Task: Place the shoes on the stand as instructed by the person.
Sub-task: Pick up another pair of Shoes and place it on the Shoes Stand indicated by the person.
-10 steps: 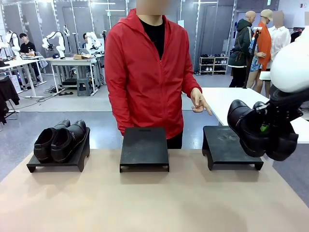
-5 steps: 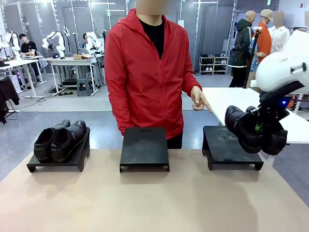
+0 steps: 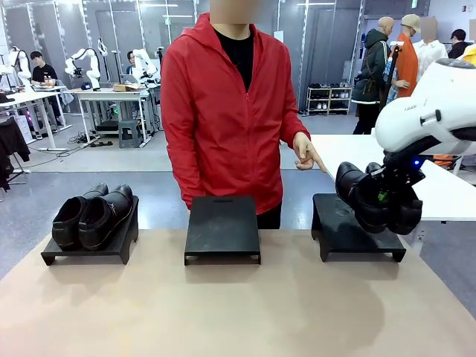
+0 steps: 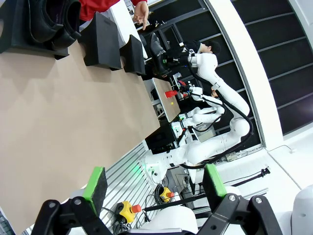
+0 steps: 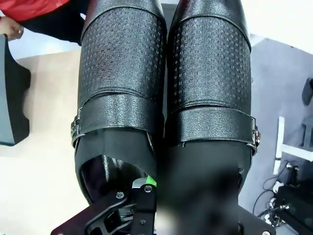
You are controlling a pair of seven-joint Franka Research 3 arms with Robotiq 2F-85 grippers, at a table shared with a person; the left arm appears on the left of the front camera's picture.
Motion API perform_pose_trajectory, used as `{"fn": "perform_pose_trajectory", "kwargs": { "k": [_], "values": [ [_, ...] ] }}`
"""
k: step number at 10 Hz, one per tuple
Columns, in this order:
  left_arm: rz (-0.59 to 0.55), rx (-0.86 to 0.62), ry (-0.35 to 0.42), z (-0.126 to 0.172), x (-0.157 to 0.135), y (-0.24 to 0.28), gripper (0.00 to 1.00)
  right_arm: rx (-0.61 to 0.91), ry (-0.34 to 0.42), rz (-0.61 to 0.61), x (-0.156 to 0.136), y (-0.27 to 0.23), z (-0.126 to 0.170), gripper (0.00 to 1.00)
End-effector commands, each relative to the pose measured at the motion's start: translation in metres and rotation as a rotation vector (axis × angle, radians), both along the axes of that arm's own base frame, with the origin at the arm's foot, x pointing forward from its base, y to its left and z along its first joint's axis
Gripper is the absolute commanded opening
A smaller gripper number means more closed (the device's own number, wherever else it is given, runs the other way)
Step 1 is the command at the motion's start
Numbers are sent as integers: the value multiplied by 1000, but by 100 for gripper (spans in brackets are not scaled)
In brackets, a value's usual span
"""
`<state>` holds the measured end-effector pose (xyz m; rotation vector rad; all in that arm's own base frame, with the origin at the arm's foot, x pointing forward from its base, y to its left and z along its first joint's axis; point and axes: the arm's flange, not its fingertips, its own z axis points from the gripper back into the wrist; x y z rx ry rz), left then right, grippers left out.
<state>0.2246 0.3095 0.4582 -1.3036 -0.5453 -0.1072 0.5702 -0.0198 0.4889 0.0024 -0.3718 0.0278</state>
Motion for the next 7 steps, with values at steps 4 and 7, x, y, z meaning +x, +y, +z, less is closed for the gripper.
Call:
{"fn": "perform_pose_trajectory", "kwargs": {
  "k": [4,7],
  "values": [
    [-11,-2,-27,1,-3,-2,100,14,-70,17,32,13,-26,7],
    [-11,-2,-27,1,-3,-2,100,31,-72,26,42,13,-48,7]
  ]
}}
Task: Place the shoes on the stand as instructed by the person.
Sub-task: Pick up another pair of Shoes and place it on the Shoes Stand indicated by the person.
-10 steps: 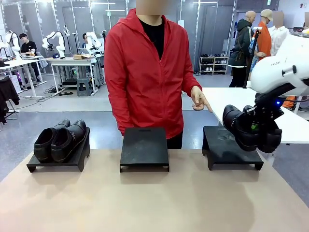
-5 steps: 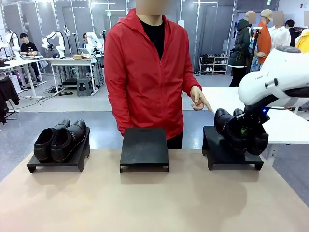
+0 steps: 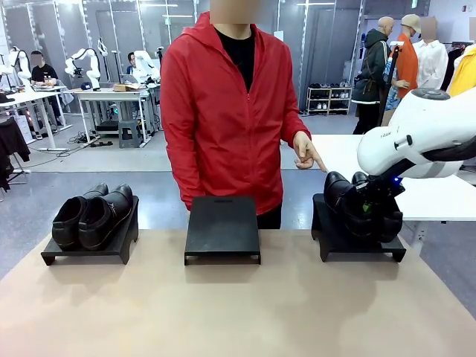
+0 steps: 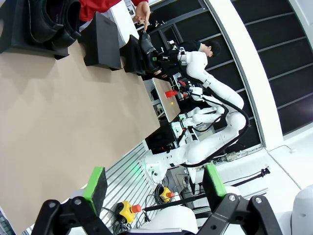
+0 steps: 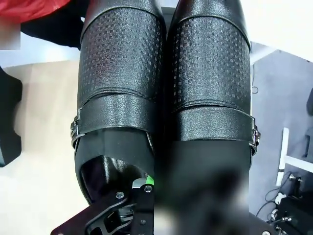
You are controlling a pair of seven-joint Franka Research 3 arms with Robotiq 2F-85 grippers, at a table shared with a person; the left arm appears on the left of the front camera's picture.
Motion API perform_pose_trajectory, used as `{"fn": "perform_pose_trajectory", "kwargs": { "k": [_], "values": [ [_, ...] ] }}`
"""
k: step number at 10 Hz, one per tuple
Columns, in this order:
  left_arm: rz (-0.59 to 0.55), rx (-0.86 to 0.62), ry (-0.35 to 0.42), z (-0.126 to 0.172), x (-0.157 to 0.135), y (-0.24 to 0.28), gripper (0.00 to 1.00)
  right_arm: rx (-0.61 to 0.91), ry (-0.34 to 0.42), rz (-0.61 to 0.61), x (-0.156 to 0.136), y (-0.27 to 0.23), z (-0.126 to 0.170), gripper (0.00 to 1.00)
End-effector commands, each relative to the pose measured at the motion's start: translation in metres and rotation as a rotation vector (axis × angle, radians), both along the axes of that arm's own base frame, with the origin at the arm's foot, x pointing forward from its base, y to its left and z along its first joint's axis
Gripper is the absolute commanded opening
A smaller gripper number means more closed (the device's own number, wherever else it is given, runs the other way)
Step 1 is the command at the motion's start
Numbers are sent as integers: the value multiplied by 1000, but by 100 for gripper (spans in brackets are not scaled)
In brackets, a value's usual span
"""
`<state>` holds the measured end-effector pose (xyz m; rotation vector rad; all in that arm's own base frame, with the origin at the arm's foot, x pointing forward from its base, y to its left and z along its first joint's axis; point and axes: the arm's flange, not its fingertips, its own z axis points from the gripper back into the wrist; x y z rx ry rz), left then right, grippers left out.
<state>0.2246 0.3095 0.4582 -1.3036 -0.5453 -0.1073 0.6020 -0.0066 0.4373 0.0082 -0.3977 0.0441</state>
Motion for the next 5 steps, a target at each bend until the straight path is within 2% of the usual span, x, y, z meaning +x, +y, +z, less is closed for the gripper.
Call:
{"fn": "perform_pose_trajectory", "kwargs": {
  "k": [1,3,5],
  "values": [
    [-11,-2,-27,1,-3,-2,100,35,-69,-16,14,-5,-1,7],
    [-11,-2,-27,1,-3,-2,100,54,-86,-32,16,-9,-1,7],
    [-11,-2,-27,1,-3,-2,100,57,-64,-31,19,-16,-6,7]
  ]
}}
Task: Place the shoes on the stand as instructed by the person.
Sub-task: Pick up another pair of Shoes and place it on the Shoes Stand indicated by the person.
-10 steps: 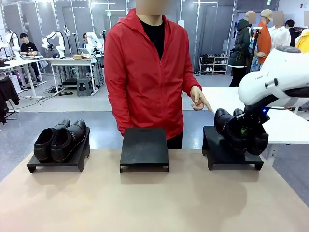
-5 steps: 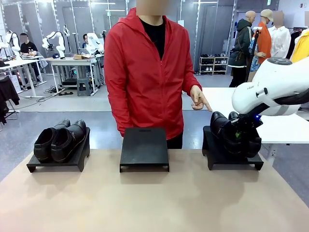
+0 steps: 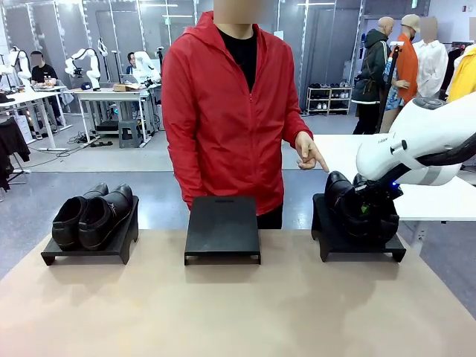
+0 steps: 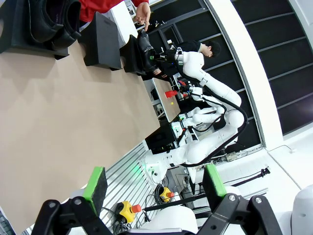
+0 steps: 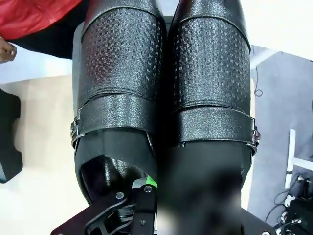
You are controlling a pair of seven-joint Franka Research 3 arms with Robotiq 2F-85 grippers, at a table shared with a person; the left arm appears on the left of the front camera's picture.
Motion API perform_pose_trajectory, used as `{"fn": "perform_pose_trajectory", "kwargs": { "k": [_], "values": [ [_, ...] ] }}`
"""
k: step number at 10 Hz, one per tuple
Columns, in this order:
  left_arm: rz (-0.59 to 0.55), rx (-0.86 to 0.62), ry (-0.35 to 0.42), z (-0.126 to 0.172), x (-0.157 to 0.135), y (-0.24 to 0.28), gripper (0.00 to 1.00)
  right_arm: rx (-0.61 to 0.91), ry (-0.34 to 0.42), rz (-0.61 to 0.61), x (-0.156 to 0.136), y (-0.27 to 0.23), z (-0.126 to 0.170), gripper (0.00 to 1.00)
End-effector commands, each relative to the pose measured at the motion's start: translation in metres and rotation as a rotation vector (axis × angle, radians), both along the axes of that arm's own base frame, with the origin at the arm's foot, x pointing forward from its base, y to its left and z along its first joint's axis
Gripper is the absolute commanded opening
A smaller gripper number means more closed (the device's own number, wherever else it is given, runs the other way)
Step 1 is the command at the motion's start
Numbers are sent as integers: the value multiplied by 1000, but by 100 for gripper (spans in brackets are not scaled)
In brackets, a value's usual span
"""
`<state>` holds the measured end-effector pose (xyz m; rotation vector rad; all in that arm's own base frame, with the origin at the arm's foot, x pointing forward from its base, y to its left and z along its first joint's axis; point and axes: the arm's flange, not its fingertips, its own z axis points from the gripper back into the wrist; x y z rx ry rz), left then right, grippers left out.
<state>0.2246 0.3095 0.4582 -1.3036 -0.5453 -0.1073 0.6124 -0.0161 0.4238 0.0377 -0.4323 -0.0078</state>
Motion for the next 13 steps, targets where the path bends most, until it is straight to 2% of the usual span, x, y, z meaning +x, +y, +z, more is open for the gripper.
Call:
{"fn": "perform_pose_trajectory", "kwargs": {
  "k": [1,3,7,8,9,11,13],
  "values": [
    [-11,-2,-27,1,-3,-2,100,12,-27,11,10,-8,7,7],
    [-11,-2,-27,1,-3,-2,100,10,-31,8,11,-9,6,7],
    [-11,-2,-27,1,-3,-2,100,7,-15,-20,19,-11,2,22],
    [-11,-2,-27,1,-3,-2,100,0,-5,-22,21,-11,0,30],
    [-11,-2,-27,1,-3,-2,100,6,-3,-20,20,-11,1,39],
    [-11,-2,-27,1,-3,-2,100,20,-7,-17,18,-12,1,67],
    [-11,-2,-27,1,-3,-2,100,15,-9,-10,15,-11,1,99]
  ]
}}
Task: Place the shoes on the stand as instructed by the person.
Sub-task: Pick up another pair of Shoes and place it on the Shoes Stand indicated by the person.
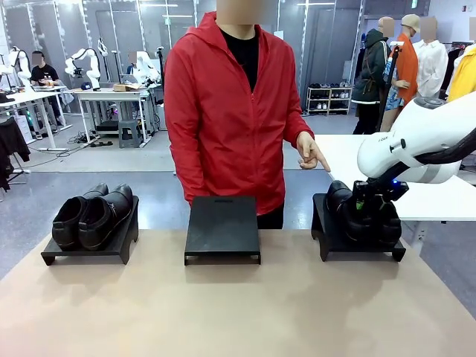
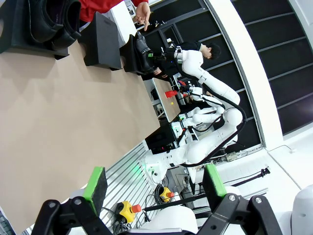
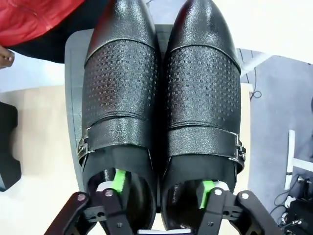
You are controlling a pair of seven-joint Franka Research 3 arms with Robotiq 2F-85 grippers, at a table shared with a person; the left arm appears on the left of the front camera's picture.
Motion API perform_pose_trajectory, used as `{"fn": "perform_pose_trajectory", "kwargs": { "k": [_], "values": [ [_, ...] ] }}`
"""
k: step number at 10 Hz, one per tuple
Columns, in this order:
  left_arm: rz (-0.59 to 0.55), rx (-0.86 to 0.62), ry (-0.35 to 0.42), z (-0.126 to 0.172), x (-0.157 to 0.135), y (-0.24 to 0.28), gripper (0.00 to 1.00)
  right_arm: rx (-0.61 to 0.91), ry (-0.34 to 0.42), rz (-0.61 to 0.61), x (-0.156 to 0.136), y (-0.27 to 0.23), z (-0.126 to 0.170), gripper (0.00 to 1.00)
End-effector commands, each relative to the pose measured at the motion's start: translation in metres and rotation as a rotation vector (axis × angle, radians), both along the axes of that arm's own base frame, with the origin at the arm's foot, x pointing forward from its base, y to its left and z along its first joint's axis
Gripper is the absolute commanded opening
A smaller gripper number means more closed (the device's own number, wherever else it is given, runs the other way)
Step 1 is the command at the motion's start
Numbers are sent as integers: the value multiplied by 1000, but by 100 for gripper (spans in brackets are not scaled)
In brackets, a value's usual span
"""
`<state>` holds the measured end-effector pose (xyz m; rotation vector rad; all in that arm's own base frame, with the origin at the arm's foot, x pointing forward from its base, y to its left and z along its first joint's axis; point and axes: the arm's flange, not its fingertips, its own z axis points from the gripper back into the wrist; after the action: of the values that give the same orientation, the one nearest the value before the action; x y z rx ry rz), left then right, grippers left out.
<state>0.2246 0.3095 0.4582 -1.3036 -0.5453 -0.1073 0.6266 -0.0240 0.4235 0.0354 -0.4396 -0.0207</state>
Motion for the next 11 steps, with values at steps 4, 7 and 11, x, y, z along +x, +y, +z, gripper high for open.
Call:
{"fn": "perform_pose_trajectory", "kwargs": {
  "k": [4,7,11],
  "values": [
    [-11,-2,-27,1,-3,-2,100,0,0,0,0,0,0,70],
    [-11,-2,-27,1,-3,-2,100,0,0,0,0,0,0,70],
    [-11,-2,-27,1,-3,-2,100,0,0,0,0,0,0,70]
  ]
}}
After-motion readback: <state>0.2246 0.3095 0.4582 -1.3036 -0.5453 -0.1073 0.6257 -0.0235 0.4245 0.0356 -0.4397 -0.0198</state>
